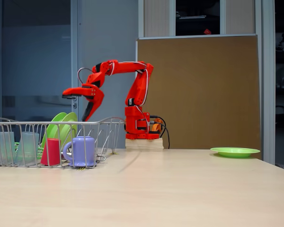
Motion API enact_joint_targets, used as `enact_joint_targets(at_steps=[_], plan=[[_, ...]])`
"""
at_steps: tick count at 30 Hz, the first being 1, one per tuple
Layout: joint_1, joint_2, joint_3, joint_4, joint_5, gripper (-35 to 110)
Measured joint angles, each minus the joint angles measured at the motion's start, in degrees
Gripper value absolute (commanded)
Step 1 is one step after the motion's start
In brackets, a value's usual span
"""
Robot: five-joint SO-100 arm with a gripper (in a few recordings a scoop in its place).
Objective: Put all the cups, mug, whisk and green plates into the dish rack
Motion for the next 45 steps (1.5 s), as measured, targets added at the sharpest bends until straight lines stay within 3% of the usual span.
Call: enact_joint_targets(at_steps=[8,12,17,24,31,41,45], plan=[[-16.0,9.4,-1.4,8.8,4.2,47],[-30.5,14.5,-1.1,16.2,14.9,43],[-52.2,16.1,0.4,18.7,37.9,45],[-81.7,6.2,1.6,7.4,71.8,46],[-99.1,-7.9,1.6,-4.7,98.0,49],[-113.5,-31.1,1.5,-30.0,127.6,54],[-115.8,-37.2,0.9,-35.7,134.5,53]])
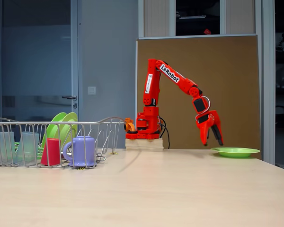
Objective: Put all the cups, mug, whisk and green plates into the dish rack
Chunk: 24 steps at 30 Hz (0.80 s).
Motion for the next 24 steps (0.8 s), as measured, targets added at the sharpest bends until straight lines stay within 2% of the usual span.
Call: enact_joint_targets(at_steps=[9,13,19,24], plan=[[-1.1,-6.7,2.5,-16.4,6.6,47],[-1.8,-8.2,5.7,-23.3,8.7,38],[-0.3,-10.5,7.3,-28.5,10.0,15],[0.2,-13.6,7.5,-30.0,9.7,18]])
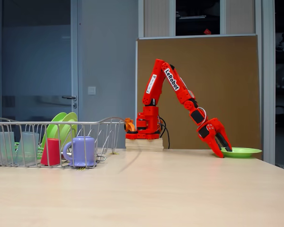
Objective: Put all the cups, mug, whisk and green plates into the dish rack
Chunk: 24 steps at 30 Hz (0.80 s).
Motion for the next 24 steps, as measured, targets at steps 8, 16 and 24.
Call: enact_joint_targets(at_steps=[8,16,24], plan=[[0.4,-3.9,1.2,-3.5,-8.2,27],[3.5,-5.7,4.3,-7.1,-20.2,26],[7.6,-7.2,4.9,-8.4,-26.3,0]])
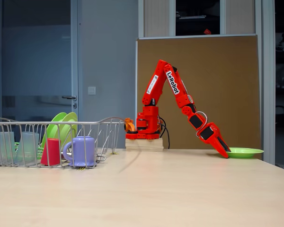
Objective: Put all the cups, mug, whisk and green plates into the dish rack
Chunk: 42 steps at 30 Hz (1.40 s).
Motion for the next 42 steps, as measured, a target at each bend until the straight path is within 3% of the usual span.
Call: enact_joint_targets(at_steps=[10,17,26,34,42], plan=[[1.9,5.8,2.9,3.3,-0.3,0],[7.4,29.4,7.6,22.9,-11.2,0],[13.1,54.1,1.8,48.3,-19.1,0],[16.3,61.4,-2.5,59.1,-30.9,0],[21.8,67.1,-6.8,66.3,-53.2,0]])
